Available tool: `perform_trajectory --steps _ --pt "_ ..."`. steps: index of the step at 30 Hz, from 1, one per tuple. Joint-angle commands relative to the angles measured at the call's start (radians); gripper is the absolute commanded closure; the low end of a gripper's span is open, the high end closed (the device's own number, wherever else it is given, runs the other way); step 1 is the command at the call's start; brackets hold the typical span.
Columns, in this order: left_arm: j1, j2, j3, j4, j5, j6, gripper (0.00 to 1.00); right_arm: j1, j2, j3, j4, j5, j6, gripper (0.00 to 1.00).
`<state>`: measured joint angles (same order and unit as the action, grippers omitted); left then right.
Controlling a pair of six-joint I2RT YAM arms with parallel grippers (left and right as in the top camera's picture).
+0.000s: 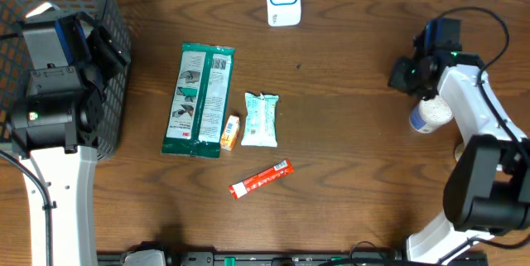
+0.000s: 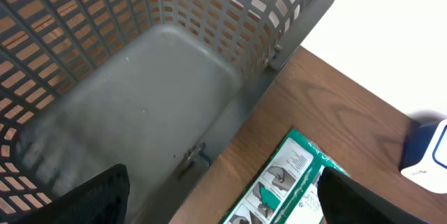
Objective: Scan the item barcode
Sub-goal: 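Move the tub to the right table edge beside the Knorr jar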
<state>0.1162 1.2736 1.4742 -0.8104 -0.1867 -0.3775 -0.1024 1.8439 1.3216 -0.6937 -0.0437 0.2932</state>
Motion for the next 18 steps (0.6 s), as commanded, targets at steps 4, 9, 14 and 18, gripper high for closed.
perform_trajectory --steps 4,9,14,18 --pt "0.003 0.000 0.004 -0.001 -0.009 0.002 0.16 -0.017 -0.006 -0.002 -0.062 0.280 0.118 0.99" --pt "0.003 0.000 0.004 -0.001 -0.009 0.001 0.16 -0.049 -0.006 -0.002 -0.138 0.310 0.117 0.99" --pt "0.003 0.000 0.004 -0.001 -0.009 0.002 0.16 -0.090 -0.006 -0.002 -0.182 0.377 0.117 0.99" --pt "0.003 0.000 0.004 -0.001 -0.009 0.002 0.16 -0.130 -0.007 -0.001 -0.212 0.380 0.117 0.99"
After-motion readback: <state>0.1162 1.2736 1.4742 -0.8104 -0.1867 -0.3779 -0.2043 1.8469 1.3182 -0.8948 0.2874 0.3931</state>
